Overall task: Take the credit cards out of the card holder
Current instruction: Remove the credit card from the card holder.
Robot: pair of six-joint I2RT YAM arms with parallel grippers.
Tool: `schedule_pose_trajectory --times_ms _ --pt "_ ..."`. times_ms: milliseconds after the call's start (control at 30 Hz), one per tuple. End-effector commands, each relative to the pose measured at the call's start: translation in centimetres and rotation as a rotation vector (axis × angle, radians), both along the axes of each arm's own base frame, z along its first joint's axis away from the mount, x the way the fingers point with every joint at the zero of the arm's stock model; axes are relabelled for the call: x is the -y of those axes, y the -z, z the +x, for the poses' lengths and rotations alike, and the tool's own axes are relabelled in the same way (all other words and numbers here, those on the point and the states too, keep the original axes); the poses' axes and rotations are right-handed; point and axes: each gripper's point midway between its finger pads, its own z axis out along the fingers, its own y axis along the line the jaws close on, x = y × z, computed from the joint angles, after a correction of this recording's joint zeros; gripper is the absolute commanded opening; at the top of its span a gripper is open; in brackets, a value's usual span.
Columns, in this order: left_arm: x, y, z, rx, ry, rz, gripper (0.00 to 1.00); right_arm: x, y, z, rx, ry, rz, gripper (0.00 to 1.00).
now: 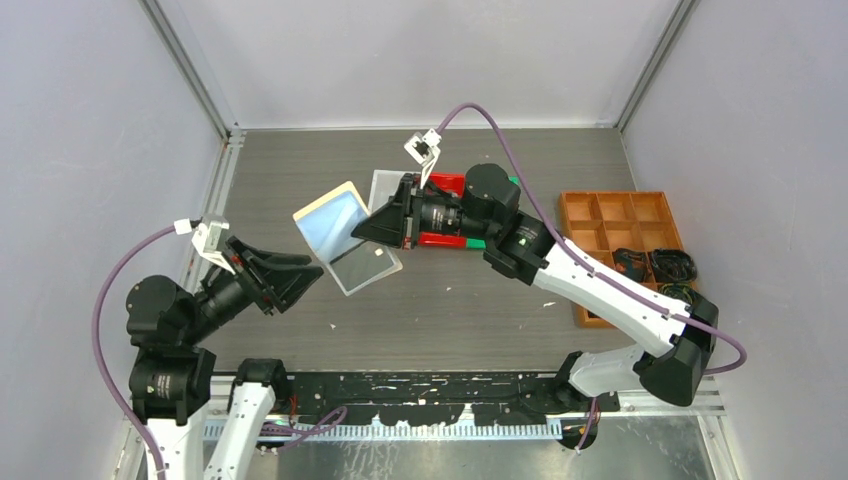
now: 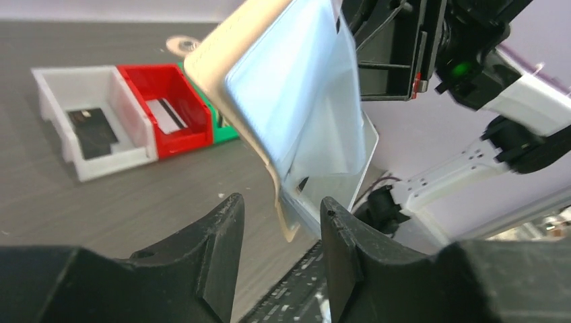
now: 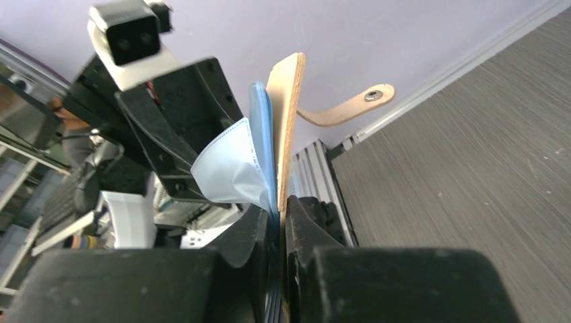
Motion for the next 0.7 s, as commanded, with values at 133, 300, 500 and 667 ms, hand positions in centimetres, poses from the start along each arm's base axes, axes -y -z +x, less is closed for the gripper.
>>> schedule_pose_trajectory --times_ms 133,300,500,667 --pt "2.5 -3.4 -3.3 -0.051 0.231 -0.208 0.44 -0.8 -5.6 -0.9 0.007 -0.015 0.213 0.01" --pt "1.6 -3.5 -1.8 -0.040 0.121 -0.189 0.41 -1.8 -5.6 -1.9 0.002 -0.042 0.219 0.01" --pt "0.4 -2.9 0.3 -0.066 -0.002 -0.185 0.32 -2.6 -4.6 -2.8 0.004 -0.052 0.214 0.04" --pt "-0.2 -3.0 1.0 -0.056 -0.063 -0.183 0.19 -2.0 -4.3 -3.0 0.009 -0.047 0.215 0.11"
